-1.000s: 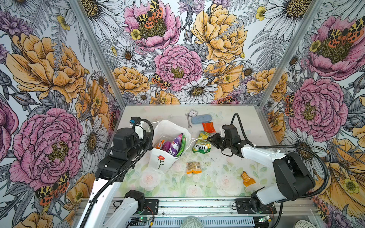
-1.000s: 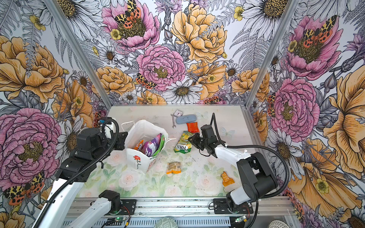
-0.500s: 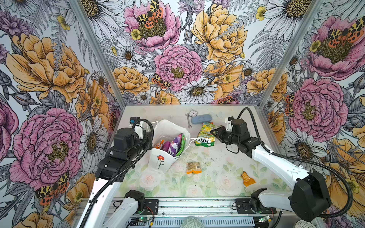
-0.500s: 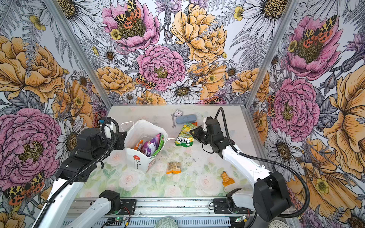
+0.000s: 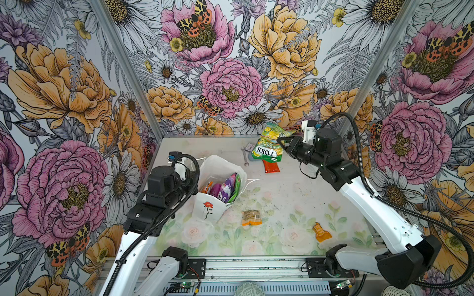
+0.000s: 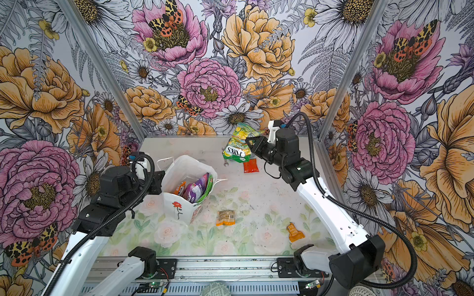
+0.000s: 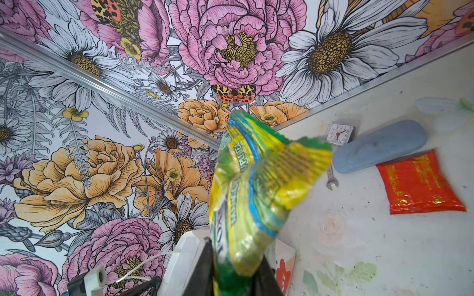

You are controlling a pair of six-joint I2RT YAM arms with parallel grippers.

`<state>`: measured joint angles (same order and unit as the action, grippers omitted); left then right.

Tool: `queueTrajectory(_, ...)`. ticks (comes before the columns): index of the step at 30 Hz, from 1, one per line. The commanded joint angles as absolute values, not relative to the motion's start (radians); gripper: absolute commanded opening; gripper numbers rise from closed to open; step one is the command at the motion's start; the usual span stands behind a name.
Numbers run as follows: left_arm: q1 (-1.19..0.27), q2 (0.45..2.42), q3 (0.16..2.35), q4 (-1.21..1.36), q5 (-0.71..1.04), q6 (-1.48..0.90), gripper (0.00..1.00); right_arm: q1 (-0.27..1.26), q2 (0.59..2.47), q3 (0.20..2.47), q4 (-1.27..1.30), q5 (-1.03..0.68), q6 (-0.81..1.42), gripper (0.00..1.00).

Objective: Place the snacks into the paper bag
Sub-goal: 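Lift the green bag with the right gripper toward the paper bag, then lower the green bag into the paper bag held by the left gripper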

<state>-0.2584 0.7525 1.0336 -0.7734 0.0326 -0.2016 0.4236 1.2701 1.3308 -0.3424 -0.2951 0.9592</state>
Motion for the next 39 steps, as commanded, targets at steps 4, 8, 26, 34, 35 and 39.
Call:
queueTrajectory(4,-0.270,0.743,1.047,-0.727,0.016,-0.195,0.09,0.542,1.288,1.420,-0.370,-0.258,0.926,0.00)
queueTrajectory(8,-0.273,0.741,1.047,-0.726,0.011,-0.195,0.09,0.621,1.322,1.441,-0.370,-0.264,0.928,0.00)
queueTrajectory(26,-0.290,0.737,1.048,-0.726,0.050,-0.193,0.09,0.863,1.499,1.492,-0.343,-0.248,1.006,0.00)
queueTrajectory(34,-0.317,0.719,1.046,-0.722,0.056,-0.189,0.09,0.885,1.568,1.518,-0.441,-0.206,1.032,0.00)
queueTrajectory(35,-0.318,0.717,1.047,-0.721,0.055,-0.189,0.09,0.884,1.570,1.523,-0.456,-0.196,1.030,0.00)
queueTrajectory(39,-0.318,0.718,1.048,-0.722,0.058,-0.189,0.08,0.884,1.601,1.571,-0.543,-0.142,1.007,0.00)
